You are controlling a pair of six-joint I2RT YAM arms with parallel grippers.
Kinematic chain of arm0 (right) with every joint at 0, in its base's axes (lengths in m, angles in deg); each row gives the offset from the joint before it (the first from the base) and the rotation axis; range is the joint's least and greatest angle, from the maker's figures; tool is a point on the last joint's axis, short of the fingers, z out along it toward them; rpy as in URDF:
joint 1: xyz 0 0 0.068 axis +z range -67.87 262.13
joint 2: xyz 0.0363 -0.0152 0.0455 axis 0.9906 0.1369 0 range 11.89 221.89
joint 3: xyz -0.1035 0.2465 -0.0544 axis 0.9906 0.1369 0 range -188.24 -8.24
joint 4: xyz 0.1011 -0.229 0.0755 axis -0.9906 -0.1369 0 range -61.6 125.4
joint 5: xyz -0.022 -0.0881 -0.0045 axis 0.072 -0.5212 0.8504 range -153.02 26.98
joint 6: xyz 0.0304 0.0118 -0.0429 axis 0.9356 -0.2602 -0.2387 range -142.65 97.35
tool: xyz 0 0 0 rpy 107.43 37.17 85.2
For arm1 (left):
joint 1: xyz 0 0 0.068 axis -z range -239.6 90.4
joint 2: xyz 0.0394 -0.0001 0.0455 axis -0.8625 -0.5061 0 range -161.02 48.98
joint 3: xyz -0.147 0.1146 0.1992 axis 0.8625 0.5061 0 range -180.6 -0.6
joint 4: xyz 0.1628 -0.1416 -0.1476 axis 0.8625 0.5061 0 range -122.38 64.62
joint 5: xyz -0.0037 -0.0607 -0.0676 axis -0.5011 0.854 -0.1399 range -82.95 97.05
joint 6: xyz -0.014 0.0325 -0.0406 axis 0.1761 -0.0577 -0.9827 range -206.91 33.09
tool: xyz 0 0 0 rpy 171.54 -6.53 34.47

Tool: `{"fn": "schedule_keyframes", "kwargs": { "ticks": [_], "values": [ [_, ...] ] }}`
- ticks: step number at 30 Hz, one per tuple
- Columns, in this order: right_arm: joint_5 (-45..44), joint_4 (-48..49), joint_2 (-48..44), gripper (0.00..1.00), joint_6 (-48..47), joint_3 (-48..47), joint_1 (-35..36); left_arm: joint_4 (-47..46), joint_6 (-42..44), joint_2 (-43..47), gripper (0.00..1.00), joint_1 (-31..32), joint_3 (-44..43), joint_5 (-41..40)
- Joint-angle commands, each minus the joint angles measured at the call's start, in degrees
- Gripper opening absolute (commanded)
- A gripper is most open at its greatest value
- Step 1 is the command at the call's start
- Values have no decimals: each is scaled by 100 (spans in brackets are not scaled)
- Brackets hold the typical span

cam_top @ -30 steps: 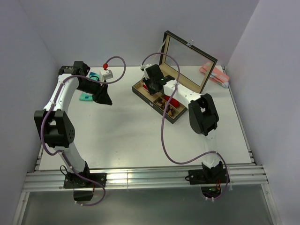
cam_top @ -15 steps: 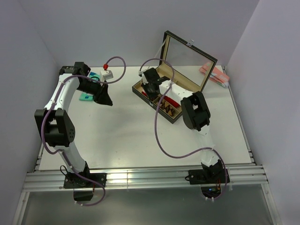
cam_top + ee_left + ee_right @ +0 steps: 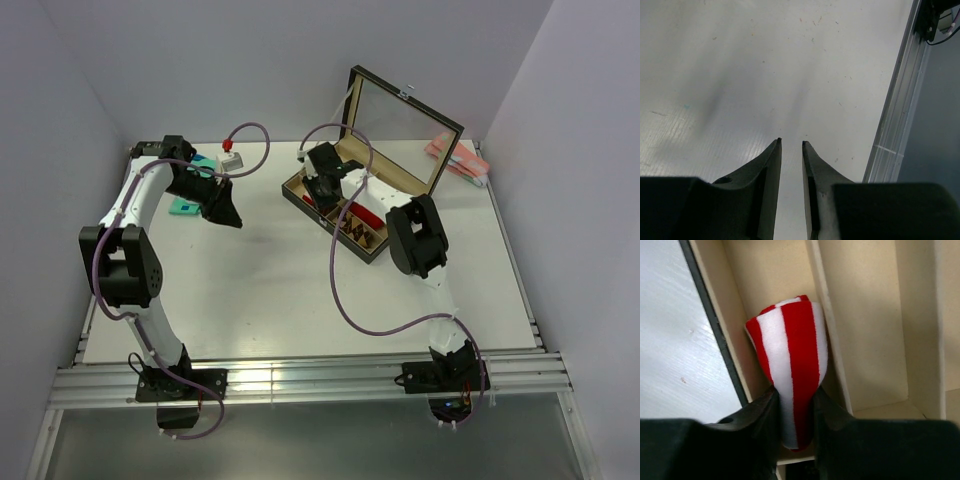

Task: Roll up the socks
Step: Place the sock in the storage box, then reset both arms

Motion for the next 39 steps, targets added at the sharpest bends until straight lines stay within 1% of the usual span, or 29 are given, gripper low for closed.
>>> {"fn": "schedule_keyframes", "kwargs": {
  "ticks": [1,3,4,7,10,11,13,21,26,29,30,31,33,34,35,36,37,38,39],
  "values": [
    [-32,-256,94,34,137,-137,-25,222,131,-18,29,18,-233,227],
    [-42,-98,-20,41,182,38,-16,222,131,-35,29,18,-233,228],
    [-42,-19,-90,47,225,135,-25,222,131,-53,29,18,-242,236],
    [-7,166,-337,54,287,311,-25,222,122,-79,29,26,-242,245],
    [81,184,-469,55,296,277,-34,222,140,-79,29,26,-224,236],
    [90,184,-504,56,444,268,-34,222,140,-71,29,26,-224,228],
    [152,175,-609,61,481,268,-34,222,157,-79,29,26,-215,201],
    [134,34,-873,63,481,188,-25,222,184,-123,29,26,-233,192],
    [64,113,-1259,65,560,268,-25,204,210,-97,29,35,-242,184],
    [29,227,-1584,71,674,294,-25,125,131,-36,29,35,-207,210],
    [-6,254,-1698,73,752,294,-25,3,27,17,29,35,-189,210],
    [-7,306,-1804,77,797,311,-25,-94,-53,52,29,35,-111,201],
    [-77,403,-2199,79,954,434,-25,-585,-483,254,29,35,126,114],
    [-94,464,-2357,90,1007,670,-33,-787,-650,350,29,35,258,70],
    [-112,674,-2829,96,1069,846,-25,-1085,-1025,638,29,35,407,-87],
    [-103,815,-3077,100,1191,1065,-33,-1662,-1247,807,30,35,757,-185],
    [-112,982,-3393,100,1253,1537,-25,-2016,-1458,982,30,35,943,-307],
    [-103,1218,-3657,100,1289,1768,-25,-2289,-1825,1315,31,35,1119,-413],
    [-182,1308,-4190,100,1394,1997,-25,-2527,-1986,1483,31,35,1295,-597]
  ]
}}
